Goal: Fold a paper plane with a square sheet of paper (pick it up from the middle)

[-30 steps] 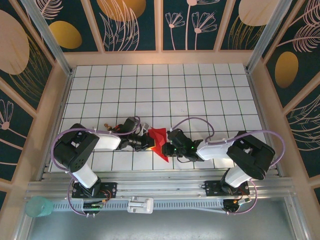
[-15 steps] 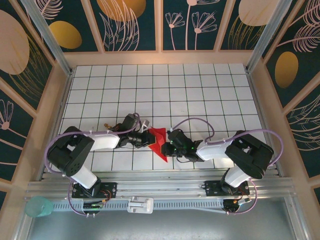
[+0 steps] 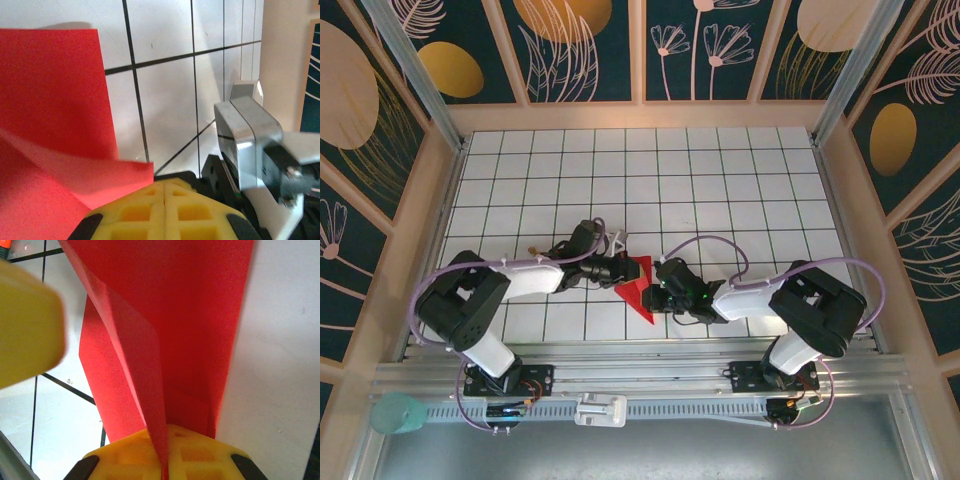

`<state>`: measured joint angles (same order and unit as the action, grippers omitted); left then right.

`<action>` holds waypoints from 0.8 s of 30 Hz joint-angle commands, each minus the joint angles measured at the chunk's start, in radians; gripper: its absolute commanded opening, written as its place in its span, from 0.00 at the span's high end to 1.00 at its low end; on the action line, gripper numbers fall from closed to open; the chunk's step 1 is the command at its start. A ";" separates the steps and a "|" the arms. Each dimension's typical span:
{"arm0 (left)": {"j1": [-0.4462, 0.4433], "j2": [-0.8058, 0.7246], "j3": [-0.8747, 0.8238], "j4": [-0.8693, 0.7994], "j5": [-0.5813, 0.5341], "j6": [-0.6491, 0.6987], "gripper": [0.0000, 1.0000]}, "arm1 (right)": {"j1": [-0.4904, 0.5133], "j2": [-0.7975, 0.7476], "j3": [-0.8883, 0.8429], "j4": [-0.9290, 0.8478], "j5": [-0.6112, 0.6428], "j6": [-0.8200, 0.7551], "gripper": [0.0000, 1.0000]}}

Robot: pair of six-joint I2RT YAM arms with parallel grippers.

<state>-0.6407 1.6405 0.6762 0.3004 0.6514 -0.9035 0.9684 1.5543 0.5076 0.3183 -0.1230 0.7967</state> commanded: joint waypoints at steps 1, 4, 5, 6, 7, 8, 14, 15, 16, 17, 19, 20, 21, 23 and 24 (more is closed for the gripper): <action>-0.002 0.039 0.033 0.058 0.033 -0.016 0.94 | -0.004 0.034 -0.029 -0.035 -0.006 0.014 0.91; -0.002 0.063 0.039 0.058 0.025 -0.009 0.94 | -0.004 0.034 -0.027 -0.036 -0.006 0.013 0.91; -0.002 0.067 0.039 0.058 0.021 -0.007 0.94 | -0.004 0.033 -0.027 -0.036 -0.006 0.012 0.90; -0.002 0.068 0.039 0.058 0.019 -0.006 0.94 | -0.004 0.033 -0.027 -0.036 -0.006 0.014 0.90; -0.002 0.098 0.037 0.058 0.018 -0.005 0.94 | -0.003 0.032 -0.027 -0.037 -0.006 0.013 0.90; -0.002 0.105 0.036 0.060 0.016 -0.005 0.94 | -0.004 0.029 -0.028 -0.039 -0.006 0.013 0.90; -0.001 0.133 0.038 0.059 0.007 0.010 0.94 | -0.004 0.017 -0.030 -0.045 0.000 0.014 0.89; -0.001 0.137 0.039 0.058 0.007 0.012 0.94 | -0.003 0.018 -0.030 -0.045 -0.001 0.014 0.89; -0.001 0.142 0.040 0.058 0.007 0.014 0.94 | -0.003 0.016 -0.030 -0.045 -0.001 0.013 0.89; 0.000 0.144 0.039 0.056 0.007 0.014 0.94 | -0.003 0.016 -0.030 -0.044 0.000 0.014 0.89; 0.002 0.144 0.039 0.054 0.007 0.017 0.94 | -0.003 0.015 -0.032 -0.047 0.000 0.014 0.88; 0.003 0.144 0.037 0.054 0.005 0.017 0.94 | -0.003 0.015 -0.032 -0.046 0.000 0.014 0.88; 0.006 0.144 0.037 0.053 0.003 0.021 0.94 | -0.003 0.012 -0.033 -0.046 0.000 0.015 0.88; 0.010 0.146 0.036 0.052 0.001 0.025 0.94 | -0.004 0.013 -0.032 -0.045 -0.001 0.016 0.88; 0.012 0.149 0.036 0.051 -0.001 0.026 0.94 | -0.003 0.011 -0.032 -0.045 -0.001 0.015 0.88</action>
<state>-0.6388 1.7706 0.6998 0.3481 0.6537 -0.9051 0.9684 1.5551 0.5076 0.3225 -0.1257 0.7998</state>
